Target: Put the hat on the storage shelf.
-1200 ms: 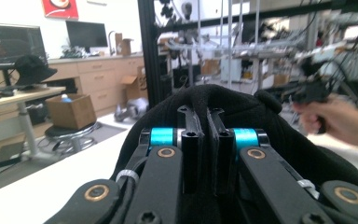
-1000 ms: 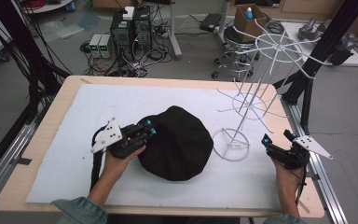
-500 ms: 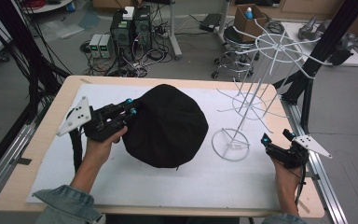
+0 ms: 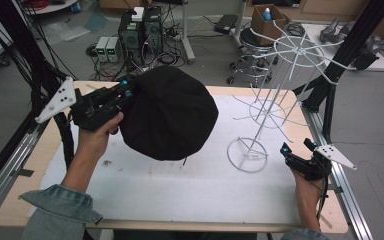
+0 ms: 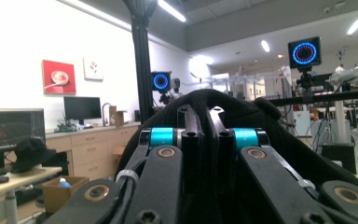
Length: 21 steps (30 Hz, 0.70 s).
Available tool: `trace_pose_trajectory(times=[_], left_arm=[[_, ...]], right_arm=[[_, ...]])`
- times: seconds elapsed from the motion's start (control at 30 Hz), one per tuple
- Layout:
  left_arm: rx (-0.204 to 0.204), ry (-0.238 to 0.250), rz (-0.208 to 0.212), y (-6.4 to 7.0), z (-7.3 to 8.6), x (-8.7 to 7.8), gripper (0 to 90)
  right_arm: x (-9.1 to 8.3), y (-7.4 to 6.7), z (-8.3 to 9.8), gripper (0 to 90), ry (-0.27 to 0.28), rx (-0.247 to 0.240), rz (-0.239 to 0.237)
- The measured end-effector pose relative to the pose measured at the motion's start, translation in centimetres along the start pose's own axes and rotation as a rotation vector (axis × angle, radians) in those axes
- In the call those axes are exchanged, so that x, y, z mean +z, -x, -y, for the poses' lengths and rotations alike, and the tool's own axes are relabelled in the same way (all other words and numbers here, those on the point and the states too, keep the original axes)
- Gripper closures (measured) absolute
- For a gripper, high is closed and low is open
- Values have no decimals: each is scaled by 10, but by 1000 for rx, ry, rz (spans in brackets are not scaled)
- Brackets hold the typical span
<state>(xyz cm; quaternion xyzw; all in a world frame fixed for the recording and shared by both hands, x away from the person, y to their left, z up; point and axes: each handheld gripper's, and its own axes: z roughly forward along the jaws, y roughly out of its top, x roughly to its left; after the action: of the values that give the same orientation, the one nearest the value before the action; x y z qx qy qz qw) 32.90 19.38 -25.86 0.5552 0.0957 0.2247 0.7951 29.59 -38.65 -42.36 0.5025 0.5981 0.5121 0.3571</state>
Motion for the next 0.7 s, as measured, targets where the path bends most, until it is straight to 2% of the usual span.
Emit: trace_pose_trajectory(times=[0.2, 0.33, 0.4, 0.57, 0.7], left_arm=[[7, 24, 9, -10, -22, 8, 858], [17, 28, 24, -18, -41, 18, 858], [17, 26, 24, -19, -44, 20, 858], [7, 41, 41, -27, -66, 34, 858], [-13, 62, 49, -32, -76, 42, 858]], right_arm=[[1, 0, 0, 121, 0, -7, -3], [1, 0, 0, 121, -2, -7, -5], [1, 0, 0, 121, -3, -8, -6], [2, 0, 0, 121, -3, -2, -6], [2, -1, 1, 120, -3, -1, -6]])
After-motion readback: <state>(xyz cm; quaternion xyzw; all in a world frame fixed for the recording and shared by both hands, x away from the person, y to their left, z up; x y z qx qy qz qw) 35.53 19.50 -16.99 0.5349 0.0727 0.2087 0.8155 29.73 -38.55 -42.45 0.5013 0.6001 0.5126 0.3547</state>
